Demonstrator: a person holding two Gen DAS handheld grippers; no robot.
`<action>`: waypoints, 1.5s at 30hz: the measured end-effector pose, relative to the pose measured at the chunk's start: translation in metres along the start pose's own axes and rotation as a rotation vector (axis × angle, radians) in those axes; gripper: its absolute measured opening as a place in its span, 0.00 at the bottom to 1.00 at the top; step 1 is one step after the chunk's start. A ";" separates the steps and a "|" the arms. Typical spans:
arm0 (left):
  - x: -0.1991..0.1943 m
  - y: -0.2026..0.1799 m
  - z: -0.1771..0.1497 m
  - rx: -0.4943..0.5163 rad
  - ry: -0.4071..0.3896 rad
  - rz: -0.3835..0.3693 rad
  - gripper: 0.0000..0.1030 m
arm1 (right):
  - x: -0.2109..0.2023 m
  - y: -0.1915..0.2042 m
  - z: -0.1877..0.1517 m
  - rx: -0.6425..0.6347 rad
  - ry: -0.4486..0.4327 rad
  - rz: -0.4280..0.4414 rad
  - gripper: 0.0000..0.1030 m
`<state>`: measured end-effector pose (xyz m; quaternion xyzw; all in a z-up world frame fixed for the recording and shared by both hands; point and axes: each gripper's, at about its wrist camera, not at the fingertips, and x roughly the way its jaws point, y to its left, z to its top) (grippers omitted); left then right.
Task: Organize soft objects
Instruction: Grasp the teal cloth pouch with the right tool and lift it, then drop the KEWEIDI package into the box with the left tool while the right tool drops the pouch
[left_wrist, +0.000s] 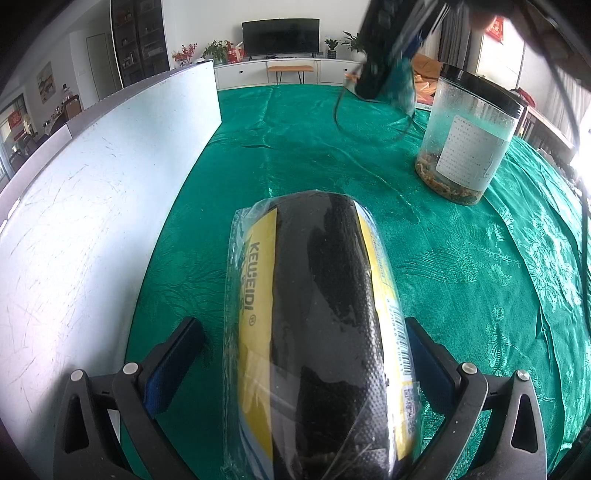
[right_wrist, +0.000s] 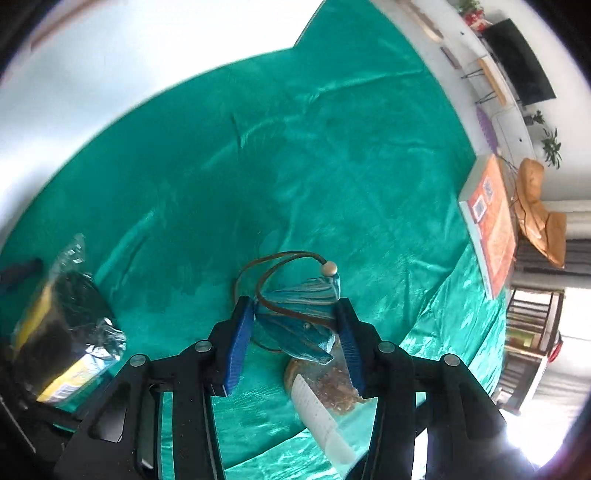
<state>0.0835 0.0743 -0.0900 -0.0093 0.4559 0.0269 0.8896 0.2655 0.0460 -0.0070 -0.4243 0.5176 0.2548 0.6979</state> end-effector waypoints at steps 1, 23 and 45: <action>0.000 0.000 0.001 0.004 0.007 -0.003 1.00 | -0.018 -0.013 -0.002 0.047 -0.053 0.003 0.46; -0.057 0.021 0.064 -0.122 0.032 -0.257 0.54 | 0.019 -0.182 -0.269 0.972 -0.223 0.156 0.47; -0.194 0.237 0.010 -0.283 -0.154 0.303 0.92 | -0.159 0.145 -0.029 0.355 -0.487 0.879 0.71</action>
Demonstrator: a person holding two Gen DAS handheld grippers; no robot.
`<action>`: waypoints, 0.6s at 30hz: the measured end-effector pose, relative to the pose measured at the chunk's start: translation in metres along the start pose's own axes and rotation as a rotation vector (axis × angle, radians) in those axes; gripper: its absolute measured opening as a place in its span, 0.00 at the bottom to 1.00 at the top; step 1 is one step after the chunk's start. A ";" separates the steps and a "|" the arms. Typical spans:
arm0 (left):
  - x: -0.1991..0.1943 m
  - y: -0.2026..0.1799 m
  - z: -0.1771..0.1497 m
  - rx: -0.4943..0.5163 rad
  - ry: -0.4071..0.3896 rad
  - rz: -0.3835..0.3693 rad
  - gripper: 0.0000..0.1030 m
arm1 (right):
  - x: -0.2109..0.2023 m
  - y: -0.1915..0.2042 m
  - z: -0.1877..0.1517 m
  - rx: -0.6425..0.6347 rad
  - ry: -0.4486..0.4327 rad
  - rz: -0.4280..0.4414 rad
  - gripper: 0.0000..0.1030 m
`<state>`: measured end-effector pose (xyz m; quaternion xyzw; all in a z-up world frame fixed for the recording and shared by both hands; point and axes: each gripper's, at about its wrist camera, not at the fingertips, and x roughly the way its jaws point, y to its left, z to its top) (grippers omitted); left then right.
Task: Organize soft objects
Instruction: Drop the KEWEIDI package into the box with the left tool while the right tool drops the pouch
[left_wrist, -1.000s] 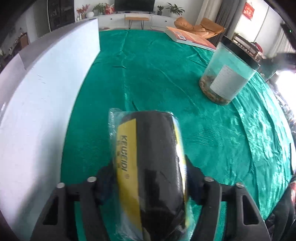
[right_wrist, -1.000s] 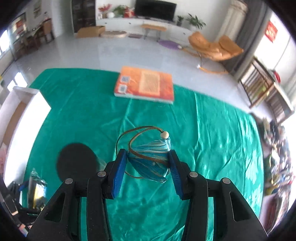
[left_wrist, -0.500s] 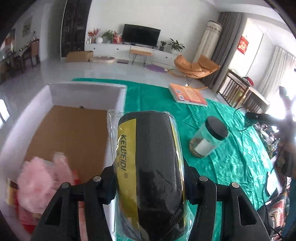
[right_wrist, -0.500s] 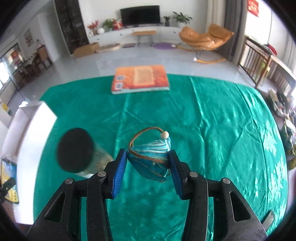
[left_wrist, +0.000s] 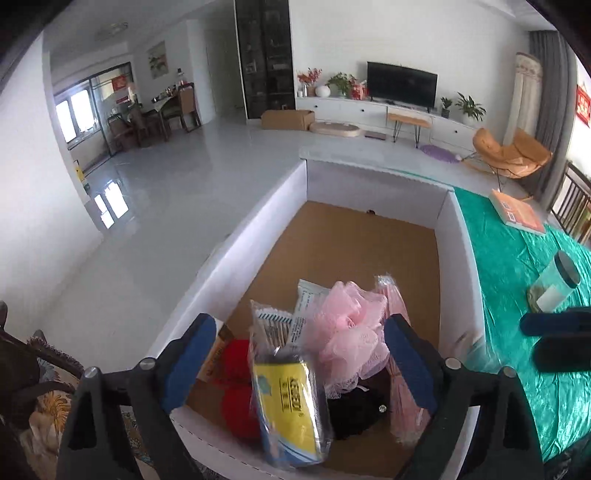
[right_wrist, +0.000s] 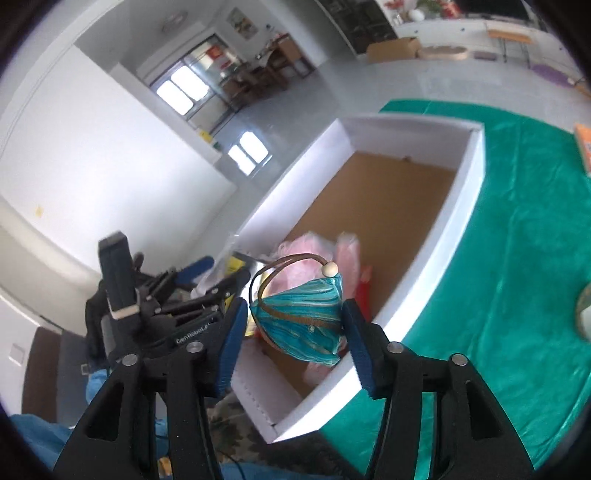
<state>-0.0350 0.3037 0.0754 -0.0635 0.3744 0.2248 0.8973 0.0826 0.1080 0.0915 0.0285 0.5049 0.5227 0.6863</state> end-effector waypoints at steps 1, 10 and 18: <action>-0.006 -0.001 0.001 0.000 -0.030 0.007 0.93 | 0.009 0.004 -0.003 -0.004 0.007 -0.001 0.72; -0.051 -0.025 -0.003 -0.028 -0.220 0.176 1.00 | -0.015 0.015 -0.024 -0.210 -0.107 -0.329 0.73; -0.054 -0.036 -0.024 -0.035 -0.160 0.198 1.00 | -0.026 0.011 -0.046 -0.262 -0.136 -0.468 0.74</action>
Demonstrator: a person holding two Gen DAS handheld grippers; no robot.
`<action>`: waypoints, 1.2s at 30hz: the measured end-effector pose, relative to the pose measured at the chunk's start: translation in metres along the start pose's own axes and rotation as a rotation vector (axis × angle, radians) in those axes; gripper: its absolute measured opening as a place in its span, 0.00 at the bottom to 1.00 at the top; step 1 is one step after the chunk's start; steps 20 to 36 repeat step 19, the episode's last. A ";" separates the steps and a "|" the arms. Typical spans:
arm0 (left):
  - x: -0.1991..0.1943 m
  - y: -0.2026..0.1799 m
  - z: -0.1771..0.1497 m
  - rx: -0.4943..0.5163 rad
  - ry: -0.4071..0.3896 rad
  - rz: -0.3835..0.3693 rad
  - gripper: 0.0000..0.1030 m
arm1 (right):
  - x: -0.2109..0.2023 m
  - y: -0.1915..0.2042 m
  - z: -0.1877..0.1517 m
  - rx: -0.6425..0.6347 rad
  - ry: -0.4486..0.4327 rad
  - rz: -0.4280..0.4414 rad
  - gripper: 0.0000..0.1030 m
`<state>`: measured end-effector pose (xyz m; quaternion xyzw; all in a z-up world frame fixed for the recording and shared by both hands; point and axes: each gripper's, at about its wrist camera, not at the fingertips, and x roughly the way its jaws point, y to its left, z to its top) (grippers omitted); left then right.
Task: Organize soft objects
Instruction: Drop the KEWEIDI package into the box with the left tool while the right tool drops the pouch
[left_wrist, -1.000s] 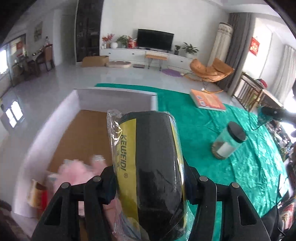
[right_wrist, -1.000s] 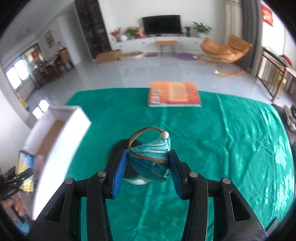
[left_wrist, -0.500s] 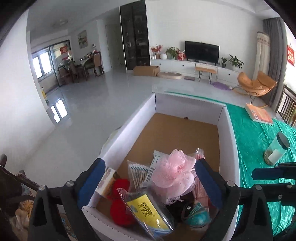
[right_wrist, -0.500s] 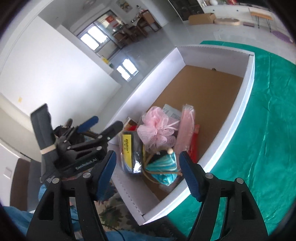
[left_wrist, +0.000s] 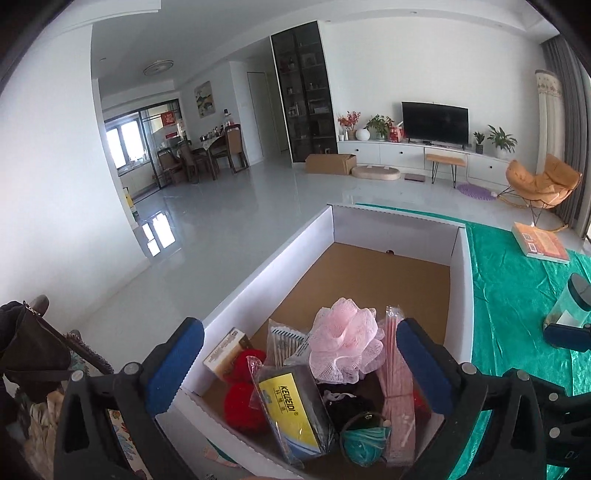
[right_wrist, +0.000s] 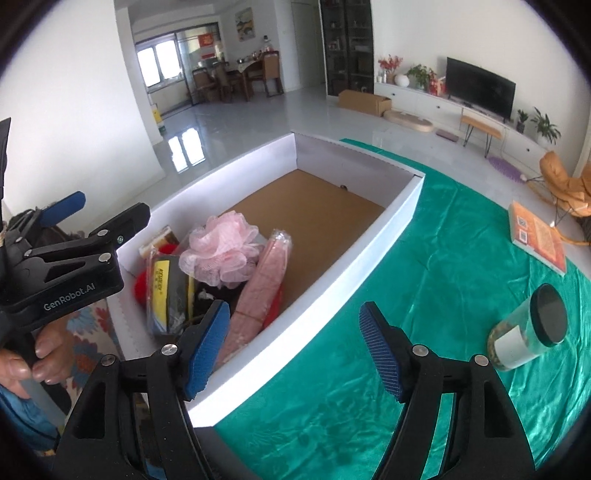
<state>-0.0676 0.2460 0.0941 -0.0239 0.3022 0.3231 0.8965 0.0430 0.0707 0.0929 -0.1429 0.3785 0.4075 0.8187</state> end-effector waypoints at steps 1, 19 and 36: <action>-0.001 -0.002 -0.002 0.003 0.006 0.001 1.00 | 0.001 0.000 -0.001 -0.004 0.005 -0.004 0.74; 0.007 0.001 -0.010 0.001 0.052 0.013 1.00 | 0.003 0.023 -0.010 -0.062 0.007 -0.021 0.74; 0.007 0.001 -0.010 0.001 0.052 0.013 1.00 | 0.003 0.023 -0.010 -0.062 0.007 -0.021 0.74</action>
